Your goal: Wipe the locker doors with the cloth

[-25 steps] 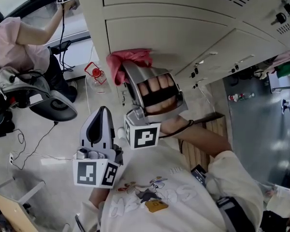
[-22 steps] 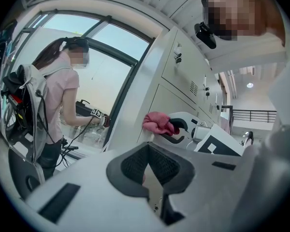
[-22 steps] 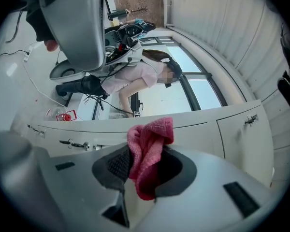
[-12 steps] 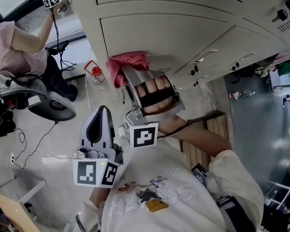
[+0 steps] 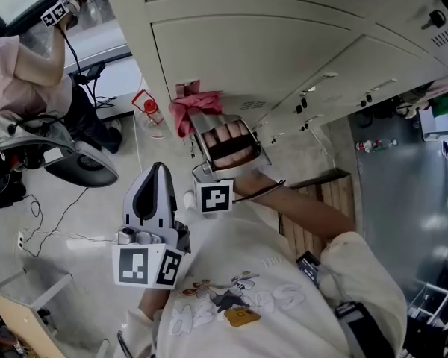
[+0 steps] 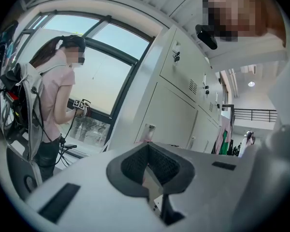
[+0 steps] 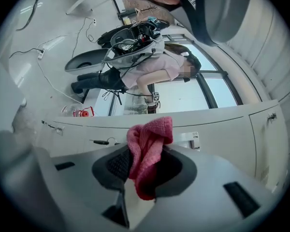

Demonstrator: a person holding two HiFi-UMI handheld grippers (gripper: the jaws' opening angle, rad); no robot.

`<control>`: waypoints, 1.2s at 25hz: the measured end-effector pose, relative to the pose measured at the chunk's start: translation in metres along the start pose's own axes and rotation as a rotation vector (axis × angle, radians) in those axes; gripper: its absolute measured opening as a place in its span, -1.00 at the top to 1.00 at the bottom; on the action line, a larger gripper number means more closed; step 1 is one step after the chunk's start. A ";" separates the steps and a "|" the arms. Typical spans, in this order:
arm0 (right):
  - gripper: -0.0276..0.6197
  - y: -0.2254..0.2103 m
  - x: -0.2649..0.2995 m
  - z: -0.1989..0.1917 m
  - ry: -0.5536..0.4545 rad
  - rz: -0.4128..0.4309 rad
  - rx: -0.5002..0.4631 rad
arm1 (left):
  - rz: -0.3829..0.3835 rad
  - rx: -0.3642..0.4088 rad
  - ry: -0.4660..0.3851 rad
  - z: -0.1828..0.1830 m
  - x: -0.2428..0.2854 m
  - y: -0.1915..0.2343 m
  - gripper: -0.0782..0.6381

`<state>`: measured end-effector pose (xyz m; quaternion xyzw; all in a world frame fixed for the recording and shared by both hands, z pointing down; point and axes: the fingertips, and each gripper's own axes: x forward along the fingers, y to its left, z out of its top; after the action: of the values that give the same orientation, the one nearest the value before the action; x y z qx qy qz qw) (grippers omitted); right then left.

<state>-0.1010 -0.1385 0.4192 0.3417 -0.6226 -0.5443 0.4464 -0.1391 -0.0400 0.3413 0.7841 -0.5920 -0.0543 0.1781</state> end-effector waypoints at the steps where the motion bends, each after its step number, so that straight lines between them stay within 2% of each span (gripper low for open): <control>1: 0.55 0.000 0.000 0.001 -0.001 0.004 0.003 | 0.000 0.000 0.000 0.000 -0.001 -0.001 0.77; 8: 0.55 0.014 -0.004 0.003 0.000 0.061 -0.001 | -0.007 0.002 -0.007 0.001 -0.004 -0.006 0.77; 14: 0.55 0.014 -0.005 0.002 -0.011 0.061 -0.016 | -0.008 0.004 -0.008 0.001 -0.007 -0.008 0.77; 17: 0.55 0.007 -0.012 0.002 -0.021 0.060 0.016 | -0.012 0.002 -0.010 0.001 -0.009 -0.010 0.77; 22: 0.55 -0.032 -0.030 -0.007 -0.023 -0.010 0.068 | -0.022 0.002 -0.013 0.000 -0.008 -0.014 0.77; 30: 0.55 -0.104 -0.054 -0.027 -0.004 -0.157 0.068 | -0.062 0.005 -0.014 0.000 -0.003 -0.027 0.77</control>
<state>-0.0623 -0.1174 0.3070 0.4036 -0.6130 -0.5566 0.3893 -0.1157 -0.0312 0.3314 0.8020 -0.5689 -0.0639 0.1703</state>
